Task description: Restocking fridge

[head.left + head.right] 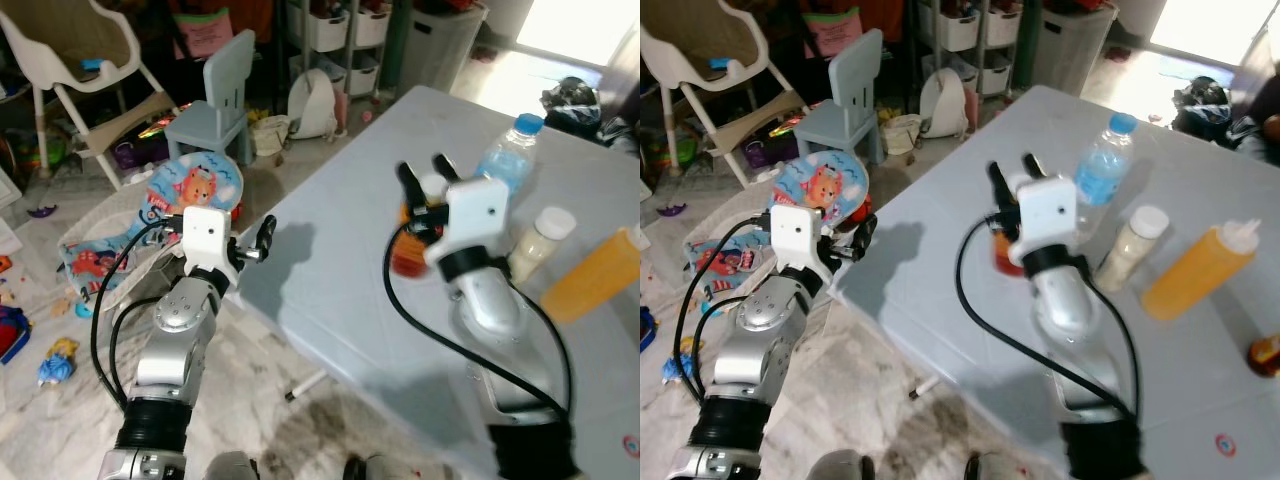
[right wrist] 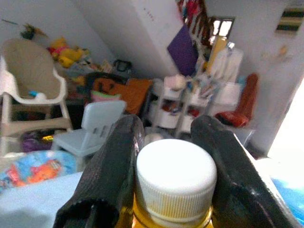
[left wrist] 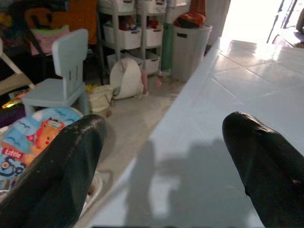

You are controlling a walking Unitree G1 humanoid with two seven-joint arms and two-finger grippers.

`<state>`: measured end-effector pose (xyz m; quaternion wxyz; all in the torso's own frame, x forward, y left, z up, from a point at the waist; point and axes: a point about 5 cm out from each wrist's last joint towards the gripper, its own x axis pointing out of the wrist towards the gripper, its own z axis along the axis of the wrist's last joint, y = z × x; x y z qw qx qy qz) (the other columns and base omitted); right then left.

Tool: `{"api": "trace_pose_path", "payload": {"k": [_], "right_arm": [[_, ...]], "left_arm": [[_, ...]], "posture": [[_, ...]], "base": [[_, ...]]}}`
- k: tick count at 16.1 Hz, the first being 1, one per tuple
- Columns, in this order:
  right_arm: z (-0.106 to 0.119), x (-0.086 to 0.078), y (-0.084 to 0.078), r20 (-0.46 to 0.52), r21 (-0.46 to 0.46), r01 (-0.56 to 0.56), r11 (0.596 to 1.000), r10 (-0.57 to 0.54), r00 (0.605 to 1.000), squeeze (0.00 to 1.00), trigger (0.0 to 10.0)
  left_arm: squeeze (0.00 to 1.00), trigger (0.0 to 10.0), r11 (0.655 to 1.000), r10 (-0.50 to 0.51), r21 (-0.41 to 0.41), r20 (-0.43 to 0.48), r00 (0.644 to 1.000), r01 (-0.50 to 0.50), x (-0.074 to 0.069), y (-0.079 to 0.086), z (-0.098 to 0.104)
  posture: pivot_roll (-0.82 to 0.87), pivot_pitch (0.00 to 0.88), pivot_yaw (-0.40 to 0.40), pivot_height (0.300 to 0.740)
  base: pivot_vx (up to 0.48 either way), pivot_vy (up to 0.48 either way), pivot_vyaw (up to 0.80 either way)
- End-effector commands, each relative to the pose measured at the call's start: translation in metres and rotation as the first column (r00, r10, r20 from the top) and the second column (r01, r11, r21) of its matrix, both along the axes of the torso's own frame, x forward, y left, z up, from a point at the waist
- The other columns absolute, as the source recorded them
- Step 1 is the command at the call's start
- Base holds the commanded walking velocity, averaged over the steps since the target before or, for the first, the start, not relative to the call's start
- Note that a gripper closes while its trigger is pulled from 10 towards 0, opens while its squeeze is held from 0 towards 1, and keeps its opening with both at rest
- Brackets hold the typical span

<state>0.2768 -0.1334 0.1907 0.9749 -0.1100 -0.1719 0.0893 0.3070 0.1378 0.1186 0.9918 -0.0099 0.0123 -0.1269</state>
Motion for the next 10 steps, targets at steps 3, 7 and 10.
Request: {"api": "trace_pose_path", "payload": {"k": [3, 7, 10], "right_arm": [[0.012, -0.007, -0.001, 0.048, -0.041, 0.01, 0.999, -0.008, 0.999, 0.0, 10.0], [0.022, -0.003, 0.005, 0.088, -0.071, -0.001, 0.997, 0.007, 0.996, 0.0, 10.0], [0.04, 0.001, 0.012, 0.158, -0.107, -0.025, 0.994, 0.042, 0.987, 0.0, 10.0]], "left_arm": [[0.0, 10.0, 1.0, -0.008, 0.011, 0.002, 1.0, 0.008, 0.004, -0.002, -0.001], [0.0, 10.0, 1.0, -0.002, 0.008, 0.01, 1.0, 0.002, 0.007, -0.003, 0.0], [0.0, 10.0, 1.0, -0.003, 0.01, 0.008, 1.0, 0.003, 0.006, -0.004, -0.002]], "posture": [[0.04, 0.0, -0.023, 0.74], [0.04, 0.0, -0.029, 0.74], [0.04, 0.0, -0.031, 0.74]], "base": [[-0.3, 0.0, 0.0], [-0.3, 0.0, 0.0], [-0.3, 0.0, 0.0]]}}
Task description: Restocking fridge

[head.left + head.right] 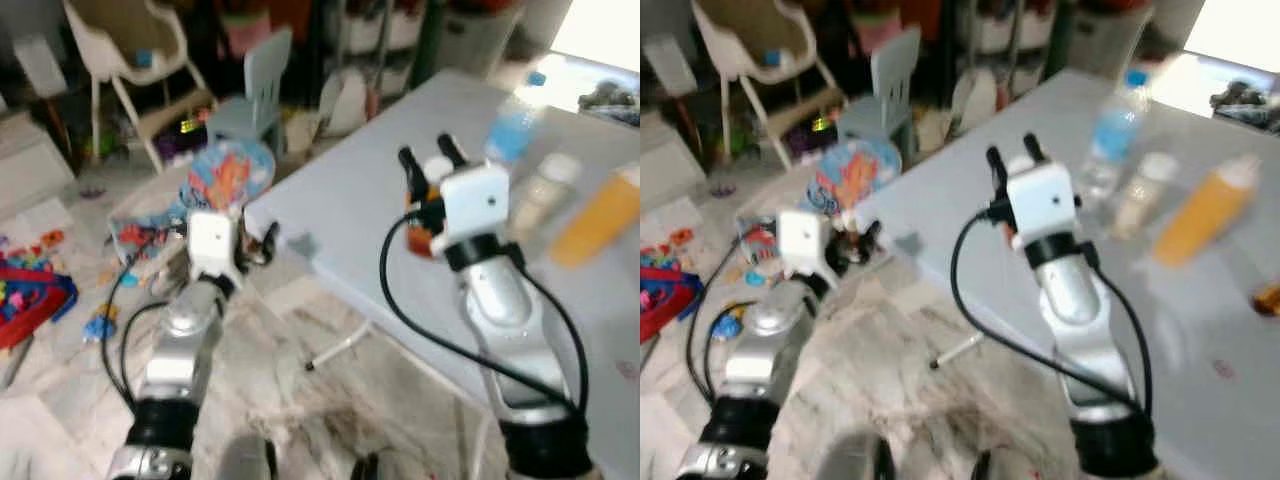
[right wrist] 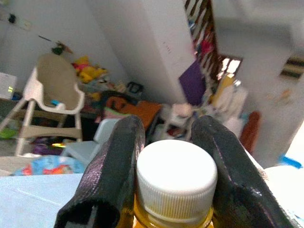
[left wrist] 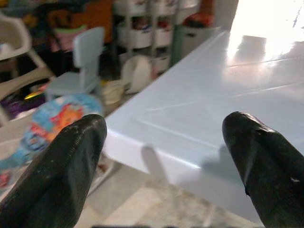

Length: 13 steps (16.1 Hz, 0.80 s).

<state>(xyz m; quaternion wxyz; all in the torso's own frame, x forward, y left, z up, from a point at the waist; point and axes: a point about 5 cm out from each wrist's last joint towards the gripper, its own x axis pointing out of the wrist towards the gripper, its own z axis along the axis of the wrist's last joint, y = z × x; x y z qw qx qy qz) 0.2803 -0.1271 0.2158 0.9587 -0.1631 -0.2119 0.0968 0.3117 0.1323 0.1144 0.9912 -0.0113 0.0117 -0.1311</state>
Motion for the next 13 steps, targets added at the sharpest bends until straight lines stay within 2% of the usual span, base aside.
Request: {"api": "trace_pose_path", "payload": {"k": [1, 3, 6, 7, 8, 13], "right_arm": [[0.016, -0.002, 0.007, 0.073, -0.005, -0.033, 0.999, 0.033, 0.997, 0.0, 10.0], [0.019, 0.0, 0.008, 0.078, -0.002, -0.038, 0.999, 0.038, 0.996, 0.0, 10.0], [0.009, 0.001, 0.004, 0.013, 0.045, -0.028, 0.999, 0.027, 1.0, 0.0, 10.0], [-0.006, 0.002, 0.001, -0.084, 0.125, -0.017, 0.992, 0.027, 0.996, 0.0, 10.0], [-0.01, 0.002, 0.0, -0.111, 0.154, -0.012, 0.988, 0.029, 0.993, 0.0, 10.0], [-0.009, 0.002, 0.008, -0.096, 0.135, -0.069, 0.988, 0.082, 0.992, 0.0, 10.0]], "left_arm": [[0.0, 10.0, 1.0, 0.005, 0.014, 0.007, 1.0, -0.005, 0.001, 0.001, 0.002], [0.0, 10.0, 1.0, 0.007, 0.014, 0.009, 1.0, -0.007, 0.002, 0.001, 0.002], [0.0, 10.0, 1.0, 0.012, 0.017, 0.007, 1.0, -0.012, 0.002, 0.002, 0.0], [0.0, 10.0, 1.0, 0.014, 0.021, 0.006, 1.0, -0.014, 0.001, 0.003, -0.001], [0.0, 10.0, 1.0, 0.015, 0.022, 0.006, 1.0, -0.015, 0.001, 0.004, -0.001], [0.0, 10.0, 0.999, 0.027, 0.03, 0.008, 1.0, -0.027, 0.001, 0.006, -0.002]], "posture": [[0.04, 0.0, -0.031, 0.74], [0.04, 0.0, -0.034, 0.74], [0.04, 0.0, -0.036, 0.74], [0.04, 0.0, -0.036, 0.74], [0.04, 0.0, -0.036, 0.74], [0.04, 0.0, -0.037, 0.74]], "base": [[-0.3, 0.0, 0.0], [-0.296, 0.0, 0.0], [-0.296, 0.0, 0.0], [-0.296, 0.0, 0.0], [-0.296, 0.0, 0.0], [-0.298, 0.0, 0.0]]}}
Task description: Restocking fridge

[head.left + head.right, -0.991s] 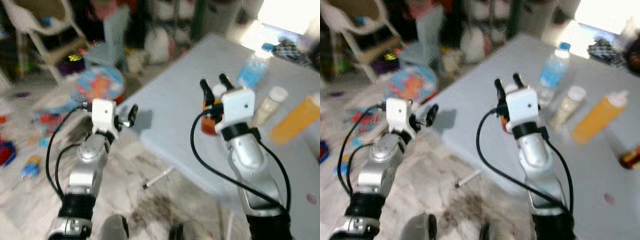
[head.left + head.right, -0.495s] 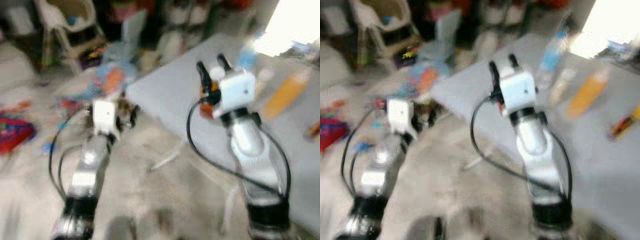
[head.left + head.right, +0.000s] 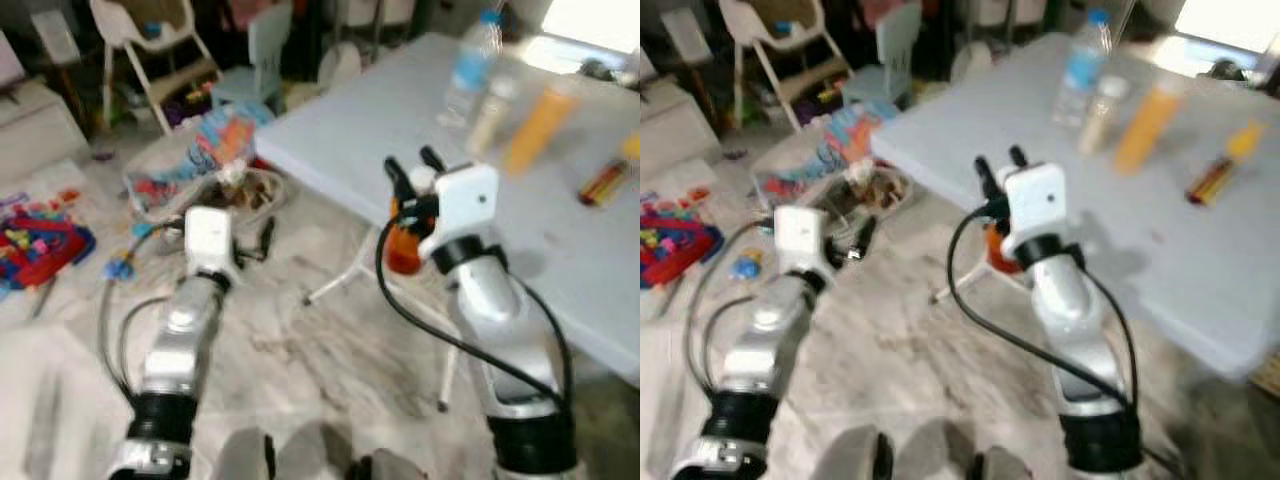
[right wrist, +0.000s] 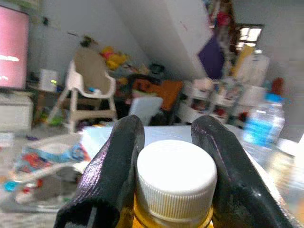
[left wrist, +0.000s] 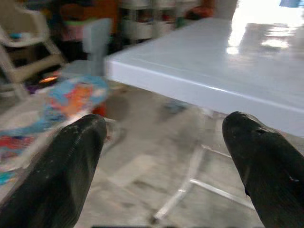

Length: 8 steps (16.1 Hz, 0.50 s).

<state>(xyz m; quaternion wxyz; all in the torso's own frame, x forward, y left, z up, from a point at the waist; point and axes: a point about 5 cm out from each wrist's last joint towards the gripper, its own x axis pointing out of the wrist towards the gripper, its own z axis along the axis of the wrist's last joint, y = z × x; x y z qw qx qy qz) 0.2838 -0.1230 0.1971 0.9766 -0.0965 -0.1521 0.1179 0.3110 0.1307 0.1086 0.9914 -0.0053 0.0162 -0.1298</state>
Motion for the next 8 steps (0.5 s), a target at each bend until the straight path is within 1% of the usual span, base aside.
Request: {"api": "trace_pose_path", "payload": {"k": [1, 2, 3, 4, 5, 6, 7, 8], "right_arm": [[0.006, 0.001, 0.002, 0.025, -0.006, 0.024, 1.0, -0.024, 0.999, 0.0, 10.0], [-0.001, 0.003, -0.001, 0.003, 0.001, 0.045, 0.999, -0.045, 0.999, 0.0, 10.0], [-0.02, 0.002, -0.005, -0.09, 0.067, 0.028, 0.997, -0.022, 0.996, 0.0, 10.0], [-0.03, 0.001, -0.013, -0.115, 0.069, 0.074, 0.995, -0.065, 0.991, 0.0, 10.0], [-0.045, -0.003, -0.026, -0.148, 0.031, 0.14, 0.99, -0.134, 0.98, 0.0, 10.0], [-0.054, -0.007, -0.032, -0.189, 0.03, 0.151, 0.988, -0.143, 0.972, 0.0, 10.0], [-0.06, -0.013, -0.037, -0.208, 0.023, 0.151, 0.988, -0.143, 0.968, 0.0, 10.0], [-0.067, -0.019, -0.042, -0.229, 0.058, 0.177, 0.983, -0.159, 0.96, 0.0, 10.0]], "left_arm": [[0.0, 10.0, 0.999, 0.026, 0.019, 0.017, 1.0, -0.027, 0.001, 0.008, 0.003], [0.0, 10.0, 0.999, 0.038, 0.016, 0.005, 0.999, -0.038, 0.0, 0.01, 0.002], [0.0, 10.0, 0.998, 0.054, 0.022, -0.035, 0.998, -0.054, -0.005, 0.015, -0.004], [0.0, 10.0, 0.996, 0.051, 0.074, 0.001, 0.999, -0.051, -0.015, 0.021, -0.007], [0.0, 10.0, 0.991, 0.036, 0.129, 0.001, 0.999, -0.036, -0.028, 0.032, -0.015], [0.0, 10.0, 0.99, 0.035, 0.14, 0.001, 0.999, -0.035, -0.034, 0.04, -0.017], [0.0, 10.0, 0.989, 0.037, 0.145, 0.002, 0.999, -0.037, -0.039, 0.045, -0.018], [0.0, 10.0, 0.987, 0.037, 0.155, 0.002, 0.999, -0.036, -0.045, 0.049, -0.019]], "posture": [[0.05, 0.0, -0.037, 0.74], [0.05, 0.0, -0.036, 0.74], [0.04, 0.0, -0.035, 0.74], [0.05, 0.0, -0.034, 0.74], [0.06, 0.0, -0.033, 0.74], [0.06, 0.0, -0.03, 0.74], [0.06, 0.0, -0.03, 0.74], [0.07, 0.0, -0.025, 0.74]], "base": [[-0.289, 0.0, 0.0], [-0.247, 0.0, 0.0], [0.0, 0.0, 0.0], [0.0, 0.0, 0.0], [0.0, 0.0, 0.0], [0.0, 0.0, 0.0], [0.0, 0.0, 0.0], [0.0, 0.0, 0.0]]}}
